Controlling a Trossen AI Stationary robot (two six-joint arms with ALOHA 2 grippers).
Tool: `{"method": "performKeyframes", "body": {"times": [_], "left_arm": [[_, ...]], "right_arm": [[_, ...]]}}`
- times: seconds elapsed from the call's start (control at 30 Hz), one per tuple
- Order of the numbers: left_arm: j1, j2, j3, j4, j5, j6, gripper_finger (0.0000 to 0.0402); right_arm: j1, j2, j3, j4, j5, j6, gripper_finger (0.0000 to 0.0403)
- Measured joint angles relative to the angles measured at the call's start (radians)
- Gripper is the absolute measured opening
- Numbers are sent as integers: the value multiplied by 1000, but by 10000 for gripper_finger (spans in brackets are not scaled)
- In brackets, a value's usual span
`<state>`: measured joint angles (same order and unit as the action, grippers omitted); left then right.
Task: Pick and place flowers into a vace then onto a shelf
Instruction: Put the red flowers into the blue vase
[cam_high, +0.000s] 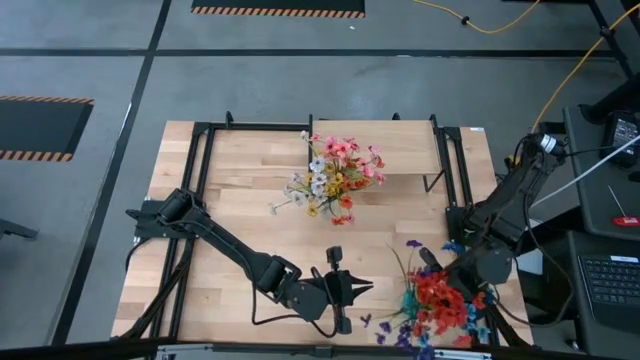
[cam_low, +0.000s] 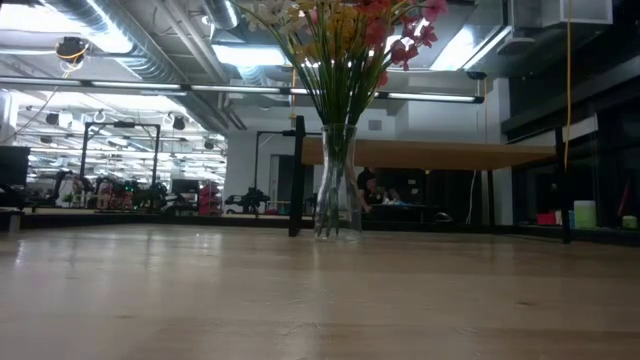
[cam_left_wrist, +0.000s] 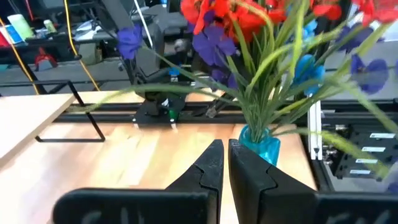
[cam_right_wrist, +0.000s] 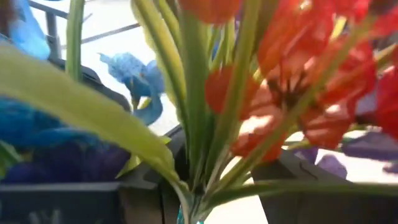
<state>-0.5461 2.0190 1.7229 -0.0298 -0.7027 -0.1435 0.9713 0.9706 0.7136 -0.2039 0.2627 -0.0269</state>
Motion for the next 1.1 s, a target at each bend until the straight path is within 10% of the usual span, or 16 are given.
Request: {"method": "performKeyframes", "body": {"times": [0.77, 1.1], "left_arm": [[0, 0, 0, 11, 16, -3, 17], [0, 0, 0, 11, 16, -3, 17]], "right_arm": [[-40, -5, 0, -46, -134, -9, 168], [-40, -5, 0, -48, -134, -3, 109]]}}
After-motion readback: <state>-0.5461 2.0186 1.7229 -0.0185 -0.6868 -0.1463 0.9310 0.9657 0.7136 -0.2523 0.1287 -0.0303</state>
